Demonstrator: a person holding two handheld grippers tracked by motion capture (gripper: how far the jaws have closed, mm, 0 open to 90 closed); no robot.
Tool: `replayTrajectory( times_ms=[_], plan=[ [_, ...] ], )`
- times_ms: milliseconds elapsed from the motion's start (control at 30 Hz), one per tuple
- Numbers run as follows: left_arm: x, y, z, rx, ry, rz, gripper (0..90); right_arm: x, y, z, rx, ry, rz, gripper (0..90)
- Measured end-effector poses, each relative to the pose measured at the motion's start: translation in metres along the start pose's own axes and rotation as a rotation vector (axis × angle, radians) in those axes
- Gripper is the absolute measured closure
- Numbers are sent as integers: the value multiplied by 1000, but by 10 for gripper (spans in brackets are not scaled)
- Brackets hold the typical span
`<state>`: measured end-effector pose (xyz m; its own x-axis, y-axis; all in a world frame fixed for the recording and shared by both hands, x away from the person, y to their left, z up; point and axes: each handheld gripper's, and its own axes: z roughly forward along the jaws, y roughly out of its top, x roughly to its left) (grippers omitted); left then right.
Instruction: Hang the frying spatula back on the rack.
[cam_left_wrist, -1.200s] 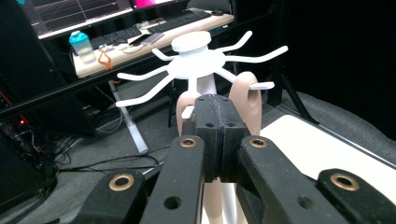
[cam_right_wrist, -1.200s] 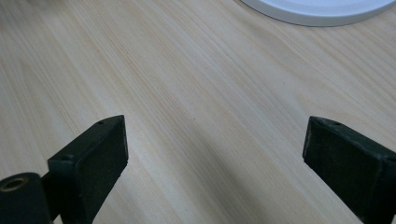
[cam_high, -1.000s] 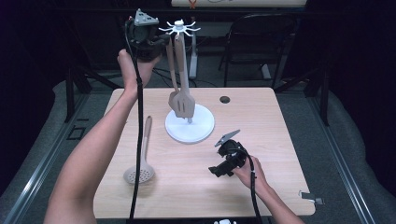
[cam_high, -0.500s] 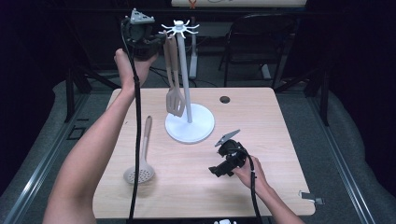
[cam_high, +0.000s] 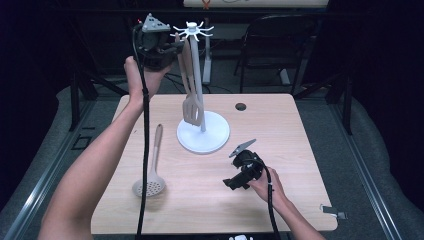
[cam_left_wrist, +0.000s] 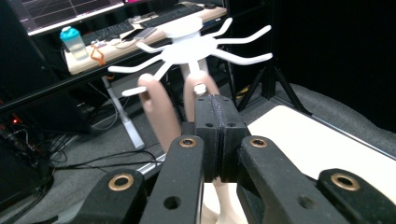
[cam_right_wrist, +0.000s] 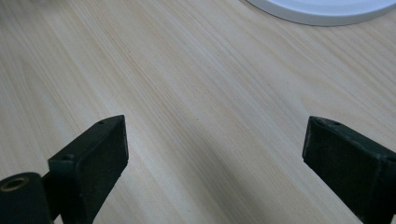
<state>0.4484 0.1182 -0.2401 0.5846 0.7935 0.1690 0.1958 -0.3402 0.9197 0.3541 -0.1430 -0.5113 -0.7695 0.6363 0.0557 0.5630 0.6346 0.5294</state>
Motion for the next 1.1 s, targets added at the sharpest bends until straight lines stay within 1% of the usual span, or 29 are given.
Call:
replayTrajectory(
  times_ms=[67, 133, 300, 500, 600, 800, 833, 867, 1000, 1100],
  plan=[
    [-2, 1, 2, -3, -6, 1, 895, 0, 0, 0, -5, 6, 8, 67],
    [-3, 3, 3, -7, -6, 4, 895, 0, 0, 0, -7, 8, 4, 67],
    [-3, 6, 6, -7, 13, 4, 894, 0, 0, -1, 2, 0, 1, 68],
    [4, 5, 8, -6, 35, -12, 896, -1, -1, -1, 1, -1, -1, 70],
    [8, 5, 9, -6, 44, -28, 897, -1, -1, -1, 1, 0, -1, 70],
    [14, 5, 12, 1, 67, -34, 898, -1, -1, 0, 3, 0, -2, 70],
    [16, 5, 12, 4, 71, -37, 898, 0, -1, 1, -15, 3, 14, 70],
    [18, 4, 12, 4, 74, -41, 898, -1, -1, 1, -15, 3, 15, 70],
    [23, 5, 14, 12, 83, -51, 898, -1, -2, 1, -12, 4, 16, 71],
    [24, 5, 15, 11, 81, -55, 895, -1, -2, 2, -13, 5, 13, 71]
  ],
)
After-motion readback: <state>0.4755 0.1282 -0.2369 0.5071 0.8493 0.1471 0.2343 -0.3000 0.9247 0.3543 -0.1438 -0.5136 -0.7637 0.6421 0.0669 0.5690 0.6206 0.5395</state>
